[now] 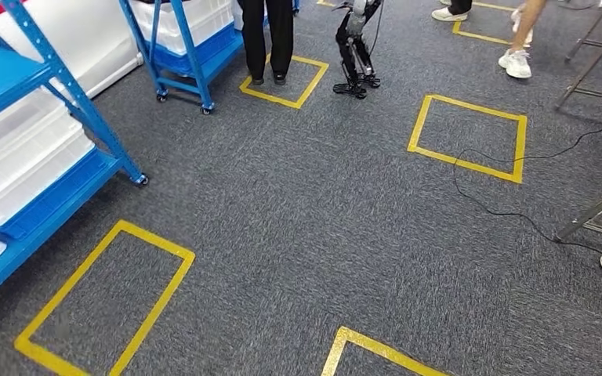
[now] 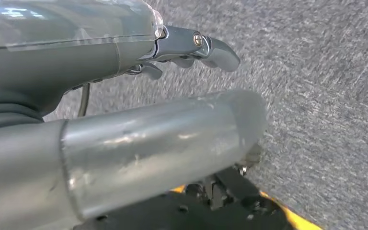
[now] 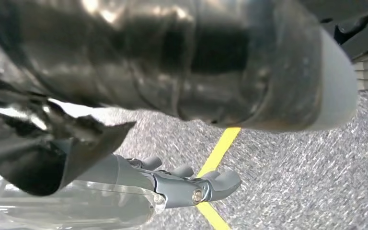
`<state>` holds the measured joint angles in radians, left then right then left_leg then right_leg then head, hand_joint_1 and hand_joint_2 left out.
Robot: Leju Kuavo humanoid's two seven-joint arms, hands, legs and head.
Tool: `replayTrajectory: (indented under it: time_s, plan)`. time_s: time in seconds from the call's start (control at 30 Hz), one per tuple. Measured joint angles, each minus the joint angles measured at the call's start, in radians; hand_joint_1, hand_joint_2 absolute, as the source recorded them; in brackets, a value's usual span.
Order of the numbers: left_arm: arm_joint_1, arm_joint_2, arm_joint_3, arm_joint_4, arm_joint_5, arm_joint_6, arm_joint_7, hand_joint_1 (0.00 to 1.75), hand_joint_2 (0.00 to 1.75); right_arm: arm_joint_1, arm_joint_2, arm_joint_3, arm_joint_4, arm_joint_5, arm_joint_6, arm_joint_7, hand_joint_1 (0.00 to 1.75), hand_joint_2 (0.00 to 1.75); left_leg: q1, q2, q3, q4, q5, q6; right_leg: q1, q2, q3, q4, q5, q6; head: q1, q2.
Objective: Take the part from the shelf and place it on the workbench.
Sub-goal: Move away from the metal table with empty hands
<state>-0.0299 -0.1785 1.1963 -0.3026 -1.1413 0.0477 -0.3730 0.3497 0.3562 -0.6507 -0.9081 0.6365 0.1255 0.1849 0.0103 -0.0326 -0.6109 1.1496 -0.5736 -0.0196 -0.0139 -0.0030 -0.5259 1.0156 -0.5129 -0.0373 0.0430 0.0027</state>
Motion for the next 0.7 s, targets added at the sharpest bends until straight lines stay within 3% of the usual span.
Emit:
replayTrajectory:
  time_s: [0.07,0.1,0.13,0.17,0.23,0.3,0.37,0.4,0.47,0.5,0.57,0.6,0.63,0.7]
  plan:
    - [-0.003,0.0,0.0,0.0,0.0,-0.001,0.0,0.0,0.0,0.002,0.0,0.0,0.0,0.002,0.003,0.0,0.0,0.0,0.003,0.022,-0.063,0.122,-0.046,-0.006,0.004,-0.032,0.0,0.0,-0.004,-0.003,0.0,0.0]
    - [-0.002,0.001,0.0,0.0,0.001,-0.002,0.0,0.0,0.0,0.002,0.0,0.0,0.0,0.003,0.006,0.0,0.0,0.0,0.003,0.025,-0.075,0.142,-0.043,-0.008,0.005,-0.047,0.001,0.001,-0.006,-0.003,0.0,0.0]
    - [-0.001,0.002,0.001,0.0,0.001,-0.003,-0.001,0.0,0.0,0.001,0.0,0.0,0.0,0.005,0.009,0.0,0.0,0.0,0.003,0.029,-0.065,0.122,-0.022,-0.008,0.005,-0.06,0.003,0.001,-0.009,-0.002,0.0,0.0]
    - [0.001,0.003,0.002,0.0,0.001,-0.004,-0.002,0.0,0.0,0.001,0.0,0.0,-0.001,0.008,0.012,-0.001,0.0,0.0,0.003,0.038,-0.033,0.062,0.015,-0.006,0.005,-0.072,0.007,0.002,-0.012,0.0,0.0,0.0]
    - [0.001,0.005,0.003,0.0,0.002,-0.006,-0.004,0.0,0.0,0.002,0.0,0.0,-0.003,0.014,0.016,-0.003,0.0,0.0,-0.002,0.077,0.038,-0.08,0.072,0.003,0.007,-0.093,0.017,0.002,-0.02,0.008,0.0,0.0]
    - [-0.001,0.006,0.004,0.0,0.002,-0.008,-0.006,0.0,0.0,0.002,0.0,0.001,-0.007,0.018,0.018,-0.004,0.0,0.0,-0.009,0.097,0.067,-0.141,0.085,0.015,0.009,-0.109,0.024,0.002,-0.026,0.018,0.0,0.0]
    - [0.001,0.007,0.005,0.0,0.001,-0.01,-0.005,0.0,0.0,0.0,0.0,0.003,-0.012,0.019,0.019,-0.003,0.0,0.0,-0.011,0.076,0.068,-0.146,0.087,0.026,0.009,-0.122,0.031,-0.001,-0.029,0.03,0.0,0.0]
    - [0.004,0.008,0.006,0.0,0.001,-0.01,-0.003,0.0,0.0,0.0,0.0,0.004,-0.014,0.018,0.019,-0.001,0.0,0.0,-0.009,0.066,0.072,-0.152,0.091,0.032,0.007,-0.111,0.034,0.003,-0.034,0.036,0.0,0.0]
    - [0.005,0.009,0.007,0.0,-0.001,-0.012,0.001,0.0,0.0,0.001,0.0,0.005,-0.017,0.017,0.019,0.002,0.0,0.0,-0.004,0.048,0.08,-0.164,0.099,0.046,0.004,-0.057,0.014,0.054,-0.071,0.044,0.0,0.0]
    - [0.005,0.009,0.007,0.0,-0.002,-0.012,0.003,0.0,0.0,0.002,0.0,0.005,-0.017,0.016,0.019,0.004,0.0,0.0,-0.003,0.039,0.08,-0.165,0.101,0.049,0.001,-0.025,-0.015,0.114,-0.103,0.045,0.0,0.0]
    - [0.004,0.01,0.007,0.0,-0.006,-0.013,0.005,0.0,0.0,0.004,0.0,0.005,-0.017,0.013,0.019,0.006,0.0,0.0,-0.004,0.016,0.079,-0.163,0.102,0.053,0.0,-0.002,-0.086,0.247,-0.155,0.047,0.0,0.0]
    - [0.004,0.011,0.007,0.0,-0.008,-0.013,0.006,0.0,0.0,0.005,0.0,0.006,-0.017,0.012,0.019,0.008,0.0,0.0,-0.004,0.001,0.08,-0.162,0.101,0.053,0.0,0.0,-0.111,0.285,-0.155,0.048,0.0,0.0]
    - [0.004,0.012,0.007,0.0,-0.011,-0.013,0.007,0.0,0.0,0.006,0.0,0.006,-0.017,0.012,0.019,0.009,0.0,0.0,-0.005,-0.014,0.082,-0.161,0.1,0.053,0.0,0.001,-0.114,0.277,-0.131,0.047,0.0,0.0]
    - [0.005,0.012,0.007,0.0,-0.016,-0.012,0.008,0.0,0.0,0.006,0.0,0.005,-0.017,0.012,0.022,0.012,0.0,0.0,-0.004,-0.044,0.087,-0.159,0.096,0.049,-0.001,0.021,-0.071,0.156,-0.045,0.043,0.0,0.0]
